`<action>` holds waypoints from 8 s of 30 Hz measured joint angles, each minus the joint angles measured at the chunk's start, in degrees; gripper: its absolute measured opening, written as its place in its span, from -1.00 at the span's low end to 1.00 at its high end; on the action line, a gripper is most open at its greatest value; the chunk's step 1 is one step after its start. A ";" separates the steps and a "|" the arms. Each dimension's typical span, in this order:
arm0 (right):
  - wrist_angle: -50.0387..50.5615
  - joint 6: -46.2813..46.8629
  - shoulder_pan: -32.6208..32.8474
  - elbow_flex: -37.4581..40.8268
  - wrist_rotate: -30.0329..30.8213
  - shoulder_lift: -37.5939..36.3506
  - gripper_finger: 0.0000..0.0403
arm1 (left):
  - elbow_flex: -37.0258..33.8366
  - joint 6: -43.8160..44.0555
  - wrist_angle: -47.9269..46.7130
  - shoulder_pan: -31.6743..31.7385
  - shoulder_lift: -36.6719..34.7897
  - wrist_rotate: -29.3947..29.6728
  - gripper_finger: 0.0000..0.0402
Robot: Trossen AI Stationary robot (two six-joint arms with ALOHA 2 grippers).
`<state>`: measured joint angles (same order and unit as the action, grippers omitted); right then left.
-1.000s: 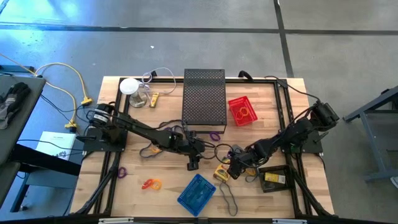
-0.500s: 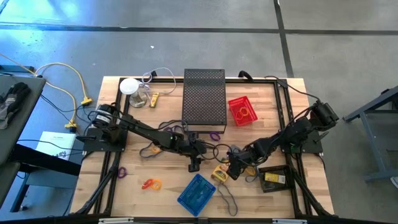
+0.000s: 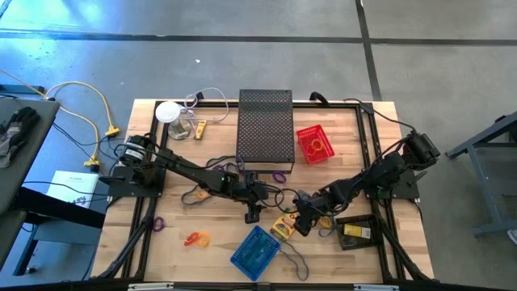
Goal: Pick & Place Office Desk Supplies
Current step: Put the crayon box into the black bin
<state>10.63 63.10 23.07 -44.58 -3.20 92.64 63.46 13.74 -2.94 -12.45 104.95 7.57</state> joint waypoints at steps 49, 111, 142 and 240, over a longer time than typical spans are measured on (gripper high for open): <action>-3.96 6.29 -2.08 1.49 -2.93 0.04 0.18 | 0.02 3.56 10.12 0.86 7.38 -15.50 0.09; -7.61 5.90 -2.08 1.49 -0.37 1.57 0.18 | 0.28 19.54 28.53 5.81 14.69 -37.93 0.09; -10.16 6.16 -2.10 1.49 -1.89 1.57 0.18 | 0.16 21.11 25.33 5.25 14.80 -32.98 0.09; -18.64 12.28 -4.22 1.49 -7.63 7.50 0.01 | 0.28 23.12 27.04 5.90 18.29 -37.42 0.09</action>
<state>-8.01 75.37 18.85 -43.09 -10.83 100.14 63.75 36.86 24.10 -6.55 123.24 -29.85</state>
